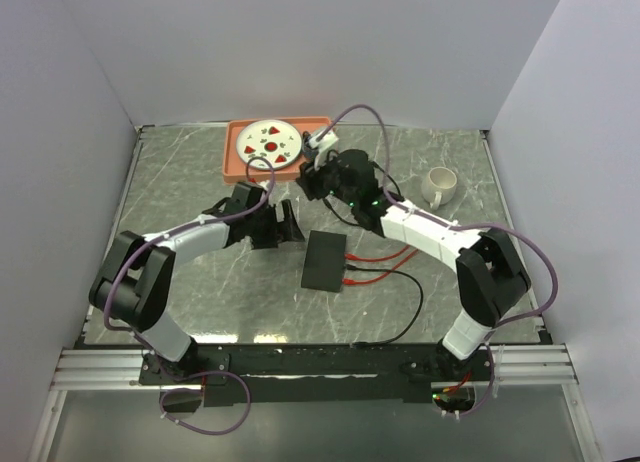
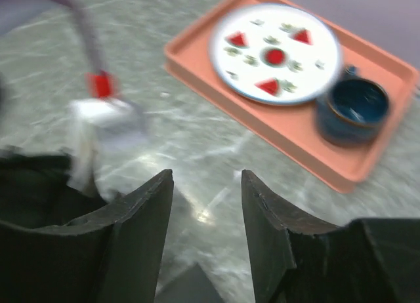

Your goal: Insert the plug into the switch port

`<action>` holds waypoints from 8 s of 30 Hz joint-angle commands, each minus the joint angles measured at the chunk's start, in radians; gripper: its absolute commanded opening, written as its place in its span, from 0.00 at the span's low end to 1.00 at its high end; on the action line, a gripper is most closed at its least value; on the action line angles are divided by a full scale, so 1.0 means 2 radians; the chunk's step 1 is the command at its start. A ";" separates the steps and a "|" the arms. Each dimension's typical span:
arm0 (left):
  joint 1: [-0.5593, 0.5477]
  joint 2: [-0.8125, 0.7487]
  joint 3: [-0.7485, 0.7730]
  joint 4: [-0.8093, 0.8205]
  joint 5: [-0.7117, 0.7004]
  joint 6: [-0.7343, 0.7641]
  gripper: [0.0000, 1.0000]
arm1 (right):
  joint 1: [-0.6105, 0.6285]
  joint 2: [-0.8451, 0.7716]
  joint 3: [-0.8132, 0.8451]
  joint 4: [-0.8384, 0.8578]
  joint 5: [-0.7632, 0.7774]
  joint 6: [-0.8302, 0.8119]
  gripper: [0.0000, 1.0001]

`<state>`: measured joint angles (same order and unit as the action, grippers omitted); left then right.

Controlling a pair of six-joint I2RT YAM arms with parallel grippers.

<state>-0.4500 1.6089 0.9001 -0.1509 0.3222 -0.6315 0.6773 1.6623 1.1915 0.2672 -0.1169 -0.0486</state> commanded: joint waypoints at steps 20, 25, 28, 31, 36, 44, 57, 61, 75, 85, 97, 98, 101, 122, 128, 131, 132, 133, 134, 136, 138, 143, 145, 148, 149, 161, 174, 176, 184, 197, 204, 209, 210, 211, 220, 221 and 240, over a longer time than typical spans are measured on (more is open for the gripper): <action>0.062 0.012 0.035 -0.016 0.023 0.042 0.99 | -0.086 0.188 0.212 -0.265 -0.040 -0.008 0.48; 0.063 0.020 0.035 -0.014 0.032 0.043 0.99 | -0.085 0.214 0.226 -0.289 -0.034 -0.009 0.46; 0.063 0.023 0.034 -0.010 0.034 0.043 0.99 | -0.084 0.214 0.215 -0.285 -0.034 -0.005 0.47; 0.063 0.029 0.033 -0.007 0.038 0.043 0.99 | -0.082 0.222 0.214 -0.291 -0.023 -0.003 0.47; 0.063 0.028 0.032 -0.006 0.043 0.041 0.99 | -0.080 0.227 0.204 -0.293 -0.021 -0.003 0.46; 0.064 0.018 0.030 -0.008 0.048 0.043 0.99 | -0.076 0.261 0.239 -0.315 0.009 -0.006 0.48; 0.069 0.007 0.026 -0.012 0.044 0.044 0.99 | -0.073 0.227 0.197 -0.275 0.004 -0.026 0.00; 0.075 0.002 0.029 -0.010 0.054 0.048 0.99 | -0.073 0.117 0.059 -0.182 -0.014 -0.038 0.00; 0.082 -0.004 0.041 -0.012 0.084 0.056 0.99 | -0.069 -0.173 -0.270 0.092 -0.086 -0.068 0.00; 0.082 -0.010 0.042 -0.020 0.097 0.058 0.99 | -0.066 -0.183 -0.257 0.054 -0.074 -0.065 0.00; 0.071 0.037 0.052 -0.025 0.147 0.063 0.99 | -0.045 -0.118 -0.162 -0.179 0.050 -0.057 0.00; 0.068 0.040 0.052 -0.024 0.147 0.063 0.99 | -0.043 -0.108 -0.156 -0.195 0.058 -0.055 0.00; 0.060 0.054 0.052 -0.014 0.157 0.059 0.99 | -0.042 -0.090 -0.130 -0.255 0.092 -0.049 0.00; 0.027 0.129 0.078 0.000 0.169 0.050 0.95 | 0.023 -0.014 -0.077 -0.315 0.032 -0.095 0.00; 0.027 0.127 0.074 -0.002 0.160 0.049 0.88 | 0.035 -0.007 -0.072 -0.304 -0.012 -0.088 0.00; 0.027 0.126 0.075 -0.004 0.156 0.048 0.87 | 0.038 -0.008 -0.067 -0.305 -0.035 -0.087 0.00; 0.027 0.127 0.076 -0.007 0.155 0.050 0.87 | 0.039 -0.014 -0.067 -0.302 -0.043 -0.086 0.00; 0.027 0.127 0.078 -0.004 0.157 0.050 0.86 | 0.038 -0.018 -0.069 -0.302 -0.049 -0.091 0.00; 0.027 0.127 0.079 -0.003 0.161 0.049 0.85 | 0.039 -0.022 -0.070 -0.299 -0.053 -0.091 0.00; 0.026 0.126 0.081 -0.003 0.160 0.048 0.77 | 0.039 -0.026 -0.066 -0.304 -0.048 -0.089 0.00; 0.027 0.108 0.081 -0.017 0.131 0.053 0.74 | 0.039 -0.015 -0.058 -0.312 -0.032 -0.089 0.00; 0.027 0.039 0.056 -0.080 0.056 0.060 0.76 | 0.039 -0.003 -0.056 -0.313 -0.026 -0.094 0.00; 0.026 0.022 0.017 -0.060 0.083 0.044 0.75 | 0.039 -0.009 -0.070 -0.306 -0.023 -0.092 0.00; 0.018 0.002 -0.016 -0.034 0.095 0.033 0.75 | 0.039 -0.020 -0.093 -0.285 -0.011 -0.097 0.00; 0.017 0.003 -0.020 -0.032 0.093 0.032 0.75 | 0.039 -0.020 -0.095 -0.282 -0.002 -0.098 0.00; 0.005 0.054 0.001 -0.003 0.077 0.038 0.69 | 0.039 0.019 -0.057 -0.295 0.025 -0.107 0.00; -0.002 0.141 0.094 -0.015 0.082 0.059 0.55 | 0.039 0.000 -0.083 -0.296 0.039 -0.102 0.00; -0.003 0.145 0.093 -0.015 0.081 0.060 0.54 | 0.039 -0.003 -0.082 -0.292 0.039 -0.103 0.00; -0.003 0.150 0.088 -0.008 0.087 0.062 0.53 | 0.040 -0.027 -0.100 -0.267 0.034 -0.095 0.00; -0.003 0.165 0.105 -0.013 0.115 0.094 0.55 | 0.046 -0.085 -0.160 -0.196 0.018 -0.089 0.00; -0.003 0.166 0.100 -0.015 0.118 0.103 0.56 | 0.047 -0.089 -0.186 -0.158 0.036 -0.049 0.00; -0.001 0.167 0.097 -0.014 0.114 0.099 0.57 | 0.044 -0.097 -0.207 -0.154 0.057 -0.002 0.00; -0.001 0.167 0.098 -0.014 0.114 0.099 0.57 | 0.044 -0.097 -0.207 -0.156 0.071 0.002 0.00; 0.001 0.167 0.098 -0.016 0.114 0.100 0.57 | 0.043 -0.091 -0.203 -0.166 0.075 0.005 0.00; 0.009 0.174 0.112 -0.033 0.114 0.114 0.58 | 0.042 -0.080 -0.218 -0.156 0.092 0.039 0.00; 0.009 0.175 0.114 -0.035 0.114 0.114 0.58 | 0.042 -0.080 -0.217 -0.159 0.094 0.041 0.00; 0.009 0.184 0.117 -0.039 0.113 0.118 0.58 | 0.038 -0.115 -0.241 -0.160 0.101 0.070 0.00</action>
<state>-0.4335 1.9293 1.1385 -0.1955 0.6086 -0.4458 0.7570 1.3705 0.6411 -0.0338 0.1032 0.0853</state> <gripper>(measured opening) 0.578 0.049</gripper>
